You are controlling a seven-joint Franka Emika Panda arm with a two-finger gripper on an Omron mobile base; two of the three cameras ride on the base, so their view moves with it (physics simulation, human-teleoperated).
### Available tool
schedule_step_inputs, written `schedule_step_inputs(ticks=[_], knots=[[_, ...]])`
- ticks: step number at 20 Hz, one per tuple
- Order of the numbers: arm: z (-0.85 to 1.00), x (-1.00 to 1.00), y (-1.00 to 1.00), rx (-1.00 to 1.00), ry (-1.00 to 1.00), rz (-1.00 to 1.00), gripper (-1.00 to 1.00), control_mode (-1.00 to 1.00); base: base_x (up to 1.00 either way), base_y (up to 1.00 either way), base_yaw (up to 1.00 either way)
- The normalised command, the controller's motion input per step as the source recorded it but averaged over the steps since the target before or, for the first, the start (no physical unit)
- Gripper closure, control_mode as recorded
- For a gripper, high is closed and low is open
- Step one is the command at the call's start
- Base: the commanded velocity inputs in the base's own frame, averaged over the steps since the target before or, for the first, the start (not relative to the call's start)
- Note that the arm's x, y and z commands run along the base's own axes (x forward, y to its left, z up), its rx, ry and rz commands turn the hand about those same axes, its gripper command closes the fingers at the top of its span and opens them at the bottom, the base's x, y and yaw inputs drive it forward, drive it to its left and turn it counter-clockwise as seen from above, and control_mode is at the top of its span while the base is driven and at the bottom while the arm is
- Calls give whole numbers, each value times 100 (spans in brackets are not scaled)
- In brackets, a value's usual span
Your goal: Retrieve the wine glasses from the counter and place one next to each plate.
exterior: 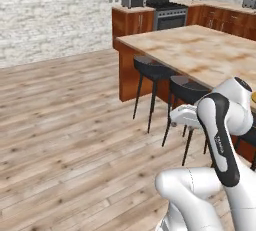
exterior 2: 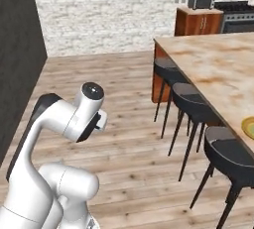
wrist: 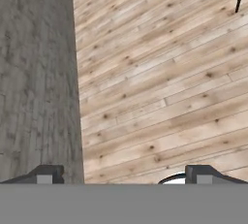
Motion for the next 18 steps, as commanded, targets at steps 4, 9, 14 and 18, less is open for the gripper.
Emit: schedule_step_inputs(ticks=[4,9,14,18], knots=[[0,0,0,0,0,0,-100,100,100,55,-8],[0,0,0,0,0,0,-100,100,100,78,-16],[0,0,0,0,0,0,-100,100,100,97,-23],[0,0,0,0,0,0,-100,100,100,100,-23]])
